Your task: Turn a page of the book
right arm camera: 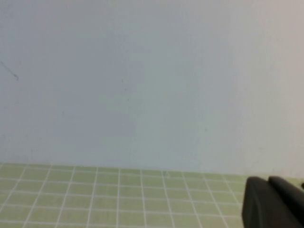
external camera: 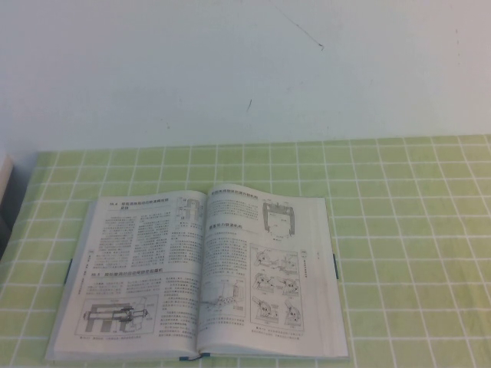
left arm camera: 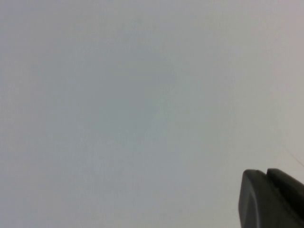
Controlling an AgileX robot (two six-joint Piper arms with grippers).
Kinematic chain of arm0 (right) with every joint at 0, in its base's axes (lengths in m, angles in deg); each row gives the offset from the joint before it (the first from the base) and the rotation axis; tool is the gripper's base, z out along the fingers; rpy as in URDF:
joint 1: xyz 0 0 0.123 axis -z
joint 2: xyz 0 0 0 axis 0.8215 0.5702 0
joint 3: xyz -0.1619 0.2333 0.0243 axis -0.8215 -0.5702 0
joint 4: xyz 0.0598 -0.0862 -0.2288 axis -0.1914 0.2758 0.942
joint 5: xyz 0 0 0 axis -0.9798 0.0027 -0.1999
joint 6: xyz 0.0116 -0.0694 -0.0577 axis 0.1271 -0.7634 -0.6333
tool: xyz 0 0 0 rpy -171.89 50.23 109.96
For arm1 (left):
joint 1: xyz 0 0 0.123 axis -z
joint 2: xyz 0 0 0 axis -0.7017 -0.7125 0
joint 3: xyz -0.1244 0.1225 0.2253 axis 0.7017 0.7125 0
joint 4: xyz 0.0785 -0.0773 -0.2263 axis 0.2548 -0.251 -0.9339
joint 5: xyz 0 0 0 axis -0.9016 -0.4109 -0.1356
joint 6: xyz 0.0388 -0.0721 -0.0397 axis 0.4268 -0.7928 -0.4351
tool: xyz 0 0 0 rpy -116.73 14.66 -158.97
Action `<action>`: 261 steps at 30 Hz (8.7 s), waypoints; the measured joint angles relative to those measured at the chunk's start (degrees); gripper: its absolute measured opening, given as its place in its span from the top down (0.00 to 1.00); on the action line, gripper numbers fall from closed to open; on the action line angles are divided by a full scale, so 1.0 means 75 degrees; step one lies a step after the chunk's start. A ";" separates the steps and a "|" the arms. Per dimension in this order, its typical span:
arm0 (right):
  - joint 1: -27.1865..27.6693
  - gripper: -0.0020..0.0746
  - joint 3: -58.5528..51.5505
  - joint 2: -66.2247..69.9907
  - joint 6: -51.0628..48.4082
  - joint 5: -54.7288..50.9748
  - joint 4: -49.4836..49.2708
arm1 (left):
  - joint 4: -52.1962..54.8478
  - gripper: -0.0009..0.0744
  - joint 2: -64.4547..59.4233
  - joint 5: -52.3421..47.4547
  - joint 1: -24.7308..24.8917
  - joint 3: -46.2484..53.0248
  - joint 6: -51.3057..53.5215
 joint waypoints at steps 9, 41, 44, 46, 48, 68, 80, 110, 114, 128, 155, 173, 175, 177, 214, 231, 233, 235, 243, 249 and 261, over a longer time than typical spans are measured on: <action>0.0000 0.98 0.0910 0.1102 -0.0803 -0.1745 -0.2292 | -0.0487 0.99 -0.1149 -0.3398 0.0029 -0.2020 -0.0594; -0.1240 0.98 0.4639 0.9620 -0.8123 -0.4477 -0.8235 | -0.7086 0.99 -1.0392 -0.4991 0.0462 -0.4688 0.5302; -0.2049 0.98 0.4985 1.0372 -0.8324 -0.4026 -0.8307 | -0.7724 0.99 -1.0985 -0.4628 0.0462 -0.4688 0.5813; -0.2427 0.98 0.5290 1.0959 -0.8308 -0.3896 -0.8387 | -0.7955 0.99 -1.1349 -0.4313 0.0462 -0.4688 0.5996; -0.2674 0.97 0.5683 1.1506 -0.8213 -0.3919 -0.8482 | -0.8165 0.99 -1.1677 -0.4071 0.0462 -0.4704 0.6074; -0.2759 0.39 0.7860 1.5487 -0.6176 -0.4585 -0.8758 | -0.8903 0.99 -1.2925 -0.3353 0.0462 -0.4899 0.6256; -0.2829 0.39 0.7860 1.5827 -0.5957 -0.4573 -0.8999 | -0.9318 0.99 -1.2925 -0.3334 0.0462 -0.4899 0.6481; -0.3206 0.39 0.8284 1.6176 -0.4686 -0.4630 -0.8231 | -1.0154 0.99 -1.3076 -0.3477 0.0462 -0.4912 0.7221; -0.3206 0.39 0.8284 1.6339 -0.5419 -0.4694 -0.9110 | -1.0290 0.99 -1.3076 -0.3527 0.0462 -0.4912 0.7303; -0.3360 0.39 0.8270 1.6959 -0.7779 -0.4852 -1.2562 | -1.0440 0.99 -1.3076 -0.3646 0.0462 -0.4912 0.7444; -0.3313 0.39 0.9483 1.6600 -0.3627 -0.5870 -0.6644 | -1.1197 0.99 -1.3079 -0.3877 0.0462 -0.4912 0.8272; -0.3364 0.39 0.9489 1.7270 -0.6939 -0.5649 -1.1158 | -1.1254 0.99 -1.3079 -0.4012 0.0462 -0.4912 0.8384; -0.3364 0.39 0.9489 1.7270 -0.7177 -0.5763 -1.1592 | -1.1254 0.99 -1.3079 -0.4012 0.0462 -0.4912 0.8400; -0.3364 0.39 0.9489 1.7270 -0.7283 -0.5859 -1.1824 | -1.1271 0.99 -1.3079 -0.4023 0.0462 -0.4912 0.8418; -0.3835 0.39 1.2079 1.7280 -0.4438 -0.6987 -0.9660 | -0.9293 0.99 -0.8805 -0.4443 0.3258 -0.3531 0.8951; -0.3835 0.39 1.2079 1.7280 -0.4443 -0.6578 -0.9723 | -0.9355 0.99 -0.9659 -0.2588 0.5186 -0.3099 0.9035; -0.3835 0.39 1.2079 1.7280 -0.4443 -0.6565 -0.9723 | -0.9378 0.99 -0.9978 -0.2032 0.5263 -0.3099 0.9053; -0.3835 0.39 1.2079 1.7280 -0.4443 -0.6565 -0.9723 | -0.9410 0.99 -1.0247 -0.1684 0.5263 -0.3099 0.9083; -0.3835 0.39 1.2079 1.7280 -0.4492 -0.6585 -0.9723 | -0.9574 0.99 -1.1028 -0.0931 0.5281 -0.3099 0.9153; -0.3805 0.39 1.2079 1.7146 -0.4526 -0.6647 -0.9723 | -1.0034 0.99 -1.1061 -0.0153 0.5281 -0.3099 0.9051; -0.4002 0.86 1.2164 1.6537 -0.4063 -0.7073 -0.5760 | -1.0922 0.99 -1.1061 0.0359 0.5281 -0.3099 0.9051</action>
